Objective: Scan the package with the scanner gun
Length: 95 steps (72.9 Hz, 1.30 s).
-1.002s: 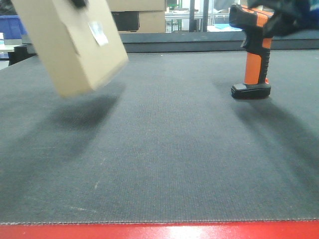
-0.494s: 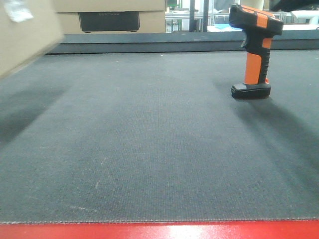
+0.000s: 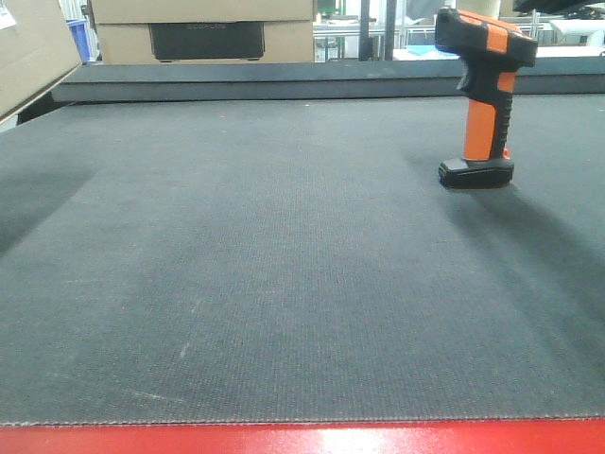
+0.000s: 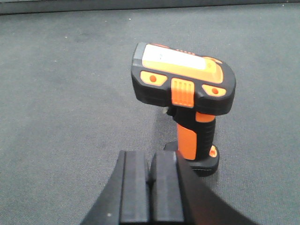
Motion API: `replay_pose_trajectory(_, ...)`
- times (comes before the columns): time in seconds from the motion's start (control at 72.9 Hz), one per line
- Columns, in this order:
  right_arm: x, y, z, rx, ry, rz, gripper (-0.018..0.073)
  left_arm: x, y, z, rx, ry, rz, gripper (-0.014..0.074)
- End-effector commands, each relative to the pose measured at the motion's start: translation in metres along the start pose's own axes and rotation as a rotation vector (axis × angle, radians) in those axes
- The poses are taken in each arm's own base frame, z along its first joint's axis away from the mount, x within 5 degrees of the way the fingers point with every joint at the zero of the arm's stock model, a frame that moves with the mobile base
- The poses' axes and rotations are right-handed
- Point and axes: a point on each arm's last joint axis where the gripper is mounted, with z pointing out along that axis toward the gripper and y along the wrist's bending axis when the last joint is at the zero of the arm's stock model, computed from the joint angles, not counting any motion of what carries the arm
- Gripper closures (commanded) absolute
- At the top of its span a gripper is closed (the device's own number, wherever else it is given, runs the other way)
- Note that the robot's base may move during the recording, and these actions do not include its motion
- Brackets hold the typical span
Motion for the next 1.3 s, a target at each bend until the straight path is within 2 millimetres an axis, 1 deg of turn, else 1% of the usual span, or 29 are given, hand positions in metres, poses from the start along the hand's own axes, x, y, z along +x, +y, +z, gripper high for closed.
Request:
replay_pose_trajectory(0.0, -0.003, -0.001, -0.002, 0.001, -0.012, -0.008, 0.0728, -0.006, 0.000, -0.005, 0.009, -0.067, -0.002, 0.0708)
replay_pose_trajectory(0.494, -0.003, -0.001, -0.002, 0.001, -0.012, -0.008, 0.0728, -0.020, -0.003, -0.007, 0.038, -0.230, -0.001, 0.0708)
replay_pose_trajectory(0.823, -0.003, -0.001, -0.002, -0.001, -0.012, -0.008, 0.0728, -0.022, -0.003, -0.008, 0.040, -0.245, -0.001, 0.0708)
replay_pose_trajectory(0.864, -0.003, -0.001, -0.002, -0.001, -0.015, -0.039, 0.0728, -0.022, -0.003, -0.008, 0.040, -0.245, -0.001, 0.0708)
replay_pose_trajectory(0.919, -0.004, 0.001, -0.002, -0.019, -0.023, -0.135, 0.0728, -0.022, -0.003, -0.008, 0.040, -0.245, -0.001, 0.0708)
replay_pose_trajectory(0.974, -0.004, 0.003, -0.002, -0.040, -0.026, -0.129, 0.0728, -0.022, -0.003, -0.008, 0.040, -0.245, -0.001, 0.0708)
replay_pose_trajectory(1.07, -0.005, 0.004, -0.002, -0.049, -0.033, 0.009, 0.0728, -0.022, -0.003, -0.008, 0.040, -0.245, -0.001, 0.0708)
replay_pose_trajectory(1.084, -0.005, 0.004, -0.002, -0.050, -0.035, -0.005, 0.0728, -0.022, -0.003, -0.008, 0.040, -0.245, -0.001, 0.0708)
replay_pose_trajectory(1.111, -0.005, 0.004, -0.002, -0.052, -0.039, 0.028, 0.0728, -0.022, -0.003, -0.008, 0.040, -0.245, -0.001, 0.0708)
replay_pose_trajectory(1.153, -0.006, 0.004, -0.002, -0.053, -0.048, 0.025, 0.0728, -0.022, -0.003, -0.008, 0.040, -0.245, -0.001, 0.0708)
replay_pose_trajectory(1.194, -0.007, 0.004, -0.002, -0.052, -0.060, 0.057, 0.0728, -0.022, -0.003, -0.008, 0.040, -0.245, -0.001, 0.0708)
replay_pose_trajectory(1.207, -0.008, 0.004, -0.002, -0.052, -0.064, 0.037, 0.0728, -0.022, -0.003, -0.008, 0.040, -0.245, -0.001, 0.0708)
replay_pose_trajectory(1.249, -0.009, 0.004, -0.003, -0.056, -0.077, 0.062, 0.0728, -0.022, -0.003, -0.008, 0.040, -0.245, -0.001, 0.0708)
replay_pose_trajectory(1.276, -0.010, 0.004, -0.002, -0.058, -0.093, 0.037, 0.0728, -0.022, -0.003, -0.008, 0.040, -0.245, -0.001, 0.0708)
replay_pose_trajectory(1.29, -0.009, 0.004, -0.002, -0.060, -0.092, 0.058, 0.0728, -0.022, -0.003, -0.008, 0.040, -0.245, -0.001, 0.0708)
